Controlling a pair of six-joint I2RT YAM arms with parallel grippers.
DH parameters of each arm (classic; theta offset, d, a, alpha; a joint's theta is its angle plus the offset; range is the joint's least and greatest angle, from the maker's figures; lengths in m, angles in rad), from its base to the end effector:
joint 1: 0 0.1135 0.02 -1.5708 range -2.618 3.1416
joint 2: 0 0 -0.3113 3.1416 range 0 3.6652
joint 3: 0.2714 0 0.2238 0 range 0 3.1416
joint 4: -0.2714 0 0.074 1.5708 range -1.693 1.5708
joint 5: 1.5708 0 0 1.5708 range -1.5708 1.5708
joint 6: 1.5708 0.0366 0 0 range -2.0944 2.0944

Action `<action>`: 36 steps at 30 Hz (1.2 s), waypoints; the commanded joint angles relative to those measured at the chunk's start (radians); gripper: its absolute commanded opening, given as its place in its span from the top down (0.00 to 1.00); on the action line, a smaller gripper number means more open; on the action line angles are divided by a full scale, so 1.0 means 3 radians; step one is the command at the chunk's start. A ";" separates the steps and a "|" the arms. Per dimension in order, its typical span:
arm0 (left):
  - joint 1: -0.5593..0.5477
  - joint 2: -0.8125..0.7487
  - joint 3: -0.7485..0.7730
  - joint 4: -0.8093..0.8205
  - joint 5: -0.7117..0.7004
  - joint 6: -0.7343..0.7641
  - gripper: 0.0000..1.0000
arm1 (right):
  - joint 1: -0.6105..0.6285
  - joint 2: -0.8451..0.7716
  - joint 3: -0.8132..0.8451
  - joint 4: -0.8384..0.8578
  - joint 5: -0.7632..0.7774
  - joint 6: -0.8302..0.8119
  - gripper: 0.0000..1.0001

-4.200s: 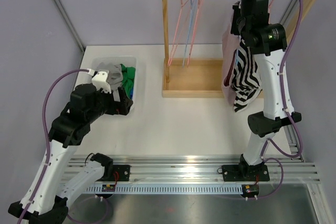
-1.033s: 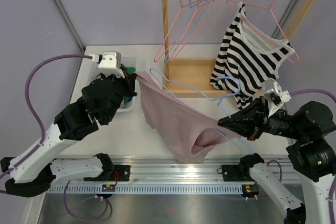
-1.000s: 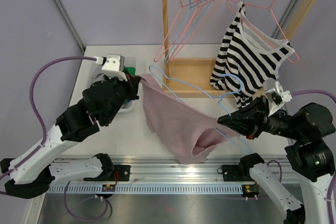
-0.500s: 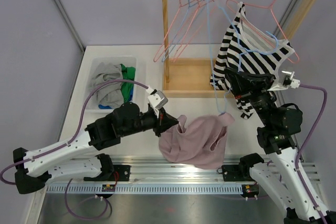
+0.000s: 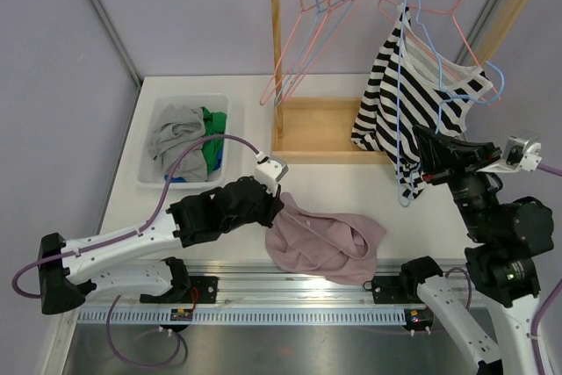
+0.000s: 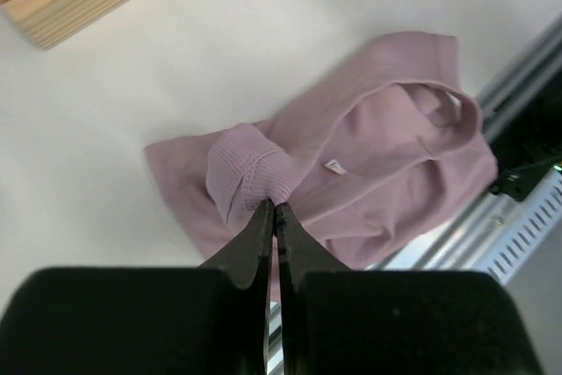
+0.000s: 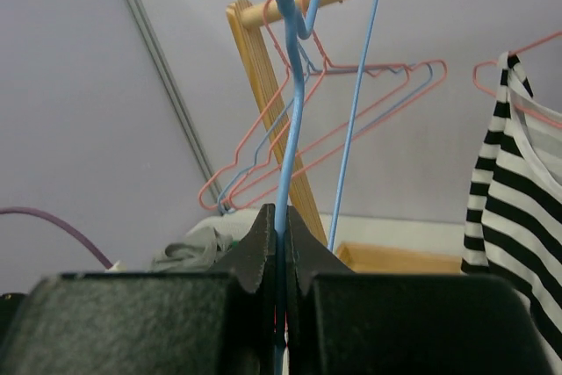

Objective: Remove the tank top from the hanger

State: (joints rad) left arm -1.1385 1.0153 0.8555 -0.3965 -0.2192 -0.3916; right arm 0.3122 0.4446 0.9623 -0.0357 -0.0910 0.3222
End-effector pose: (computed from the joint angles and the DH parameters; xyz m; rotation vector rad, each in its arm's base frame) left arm 0.0790 -0.1523 0.3450 0.6722 2.0815 -0.6670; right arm -0.0063 0.0015 0.4574 -0.0778 1.1083 0.6187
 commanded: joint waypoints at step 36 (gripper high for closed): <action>-0.0014 -0.0720 0.0176 -0.1035 -0.0814 -0.0290 0.01 | 0.0518 0.4695 0.5256 -0.3072 0.1167 -0.0736 1.00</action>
State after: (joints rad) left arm -1.1389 0.8085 0.9054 -0.7261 -0.4358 -0.4721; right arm 0.3721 1.8568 2.5450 -0.9764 0.1898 0.1539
